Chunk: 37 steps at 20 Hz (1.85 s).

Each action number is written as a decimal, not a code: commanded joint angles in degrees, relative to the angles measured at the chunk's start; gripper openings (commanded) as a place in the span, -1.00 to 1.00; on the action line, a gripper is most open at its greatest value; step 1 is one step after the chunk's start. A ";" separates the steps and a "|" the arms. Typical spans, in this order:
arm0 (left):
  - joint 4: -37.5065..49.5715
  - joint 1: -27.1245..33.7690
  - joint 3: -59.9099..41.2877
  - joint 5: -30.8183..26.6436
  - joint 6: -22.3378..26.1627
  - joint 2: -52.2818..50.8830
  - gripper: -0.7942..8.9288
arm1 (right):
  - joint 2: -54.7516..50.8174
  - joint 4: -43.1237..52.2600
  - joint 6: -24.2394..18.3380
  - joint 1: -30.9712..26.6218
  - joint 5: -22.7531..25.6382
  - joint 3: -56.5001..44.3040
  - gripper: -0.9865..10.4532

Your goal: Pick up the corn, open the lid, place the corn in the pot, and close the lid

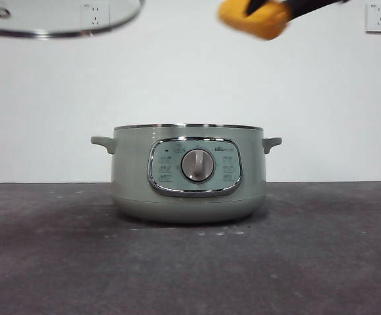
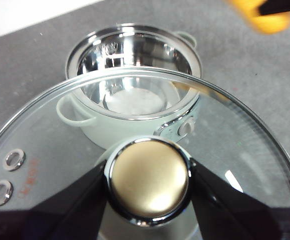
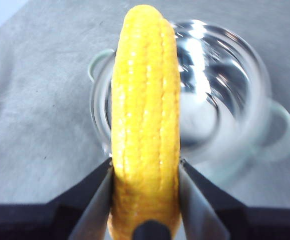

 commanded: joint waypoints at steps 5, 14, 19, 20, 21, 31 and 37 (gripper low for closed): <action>-1.88 0.17 0.35 -0.66 -1.95 -8.55 -0.85 | 25.88 -6.12 0.28 3.78 4.59 24.26 -0.86; -4.22 0.15 0.35 -0.63 -2.45 -10.45 -0.85 | 44.59 -14.45 -0.48 4.50 9.92 38.53 -0.86; -4.33 0.15 0.35 -0.61 -2.43 -10.45 -0.85 | 48.04 -14.97 -1.38 5.57 12.09 38.53 -0.86; -4.31 0.15 0.35 -0.61 -2.43 -10.45 -0.85 | 48.61 -14.95 -1.40 5.68 12.41 38.53 -0.86; -4.35 0.15 0.35 -0.61 -2.43 -10.45 -0.85 | 49.00 -14.97 -1.42 5.99 12.48 38.53 -0.86; -5.18 0.15 0.35 -0.61 -2.43 -10.45 -0.85 | 49.99 -15.67 -1.07 6.80 14.29 38.51 -0.43; -5.20 0.15 0.35 -0.55 -2.45 -10.45 -0.85 | 49.96 -16.59 0.22 7.13 14.29 39.71 -0.10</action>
